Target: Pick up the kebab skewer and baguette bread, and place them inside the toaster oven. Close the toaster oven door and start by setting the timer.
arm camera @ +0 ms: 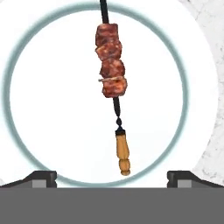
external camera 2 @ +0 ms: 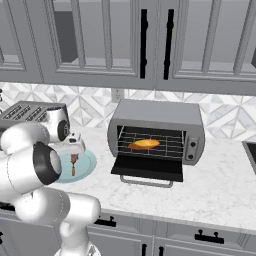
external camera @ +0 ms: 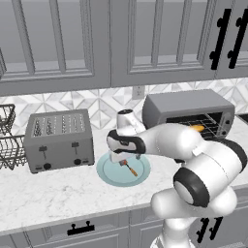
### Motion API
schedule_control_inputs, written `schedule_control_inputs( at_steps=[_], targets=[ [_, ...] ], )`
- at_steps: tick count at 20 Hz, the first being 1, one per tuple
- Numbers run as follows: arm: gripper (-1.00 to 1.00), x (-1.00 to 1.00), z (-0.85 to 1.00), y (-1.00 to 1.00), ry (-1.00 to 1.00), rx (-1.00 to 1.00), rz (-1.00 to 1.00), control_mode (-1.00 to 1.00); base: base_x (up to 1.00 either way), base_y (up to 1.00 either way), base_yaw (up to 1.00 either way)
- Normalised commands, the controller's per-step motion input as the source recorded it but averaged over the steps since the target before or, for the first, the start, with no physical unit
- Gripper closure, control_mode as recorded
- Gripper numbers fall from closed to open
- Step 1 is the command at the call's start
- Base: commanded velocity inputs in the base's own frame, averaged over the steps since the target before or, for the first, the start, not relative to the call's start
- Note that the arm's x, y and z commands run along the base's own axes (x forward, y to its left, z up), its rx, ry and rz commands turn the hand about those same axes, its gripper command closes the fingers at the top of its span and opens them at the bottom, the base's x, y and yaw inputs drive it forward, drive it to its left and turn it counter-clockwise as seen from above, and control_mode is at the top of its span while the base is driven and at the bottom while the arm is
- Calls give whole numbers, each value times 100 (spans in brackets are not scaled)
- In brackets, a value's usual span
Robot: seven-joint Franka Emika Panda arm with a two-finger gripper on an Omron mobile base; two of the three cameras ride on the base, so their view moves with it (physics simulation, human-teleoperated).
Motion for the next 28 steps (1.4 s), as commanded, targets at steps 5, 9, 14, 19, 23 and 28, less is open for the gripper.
schedule_control_inputs(
  at_steps=[5, 9, 14, 19, 23, 28],
  targets=[
    [-100, 11, -7, 1, 0, 0, 1, -100, 0, 0, 0],
    [-100, 18, -19, 6, 0, 0, 0, -100, 0, 0, 0],
    [-100, 19, -20, 7, 0, 0, 0, -100, 0, 0, 0],
    [-100, 23, -10, 0, 0, 0, 1, -100, 0, 0, 0],
    [-100, 26, -10, 0, 0, 0, 1, -100, 0, 0, 0],
    [-100, 15, -21, 1, 0, 0, 1, -100, 0, 0, 0]
  ],
)
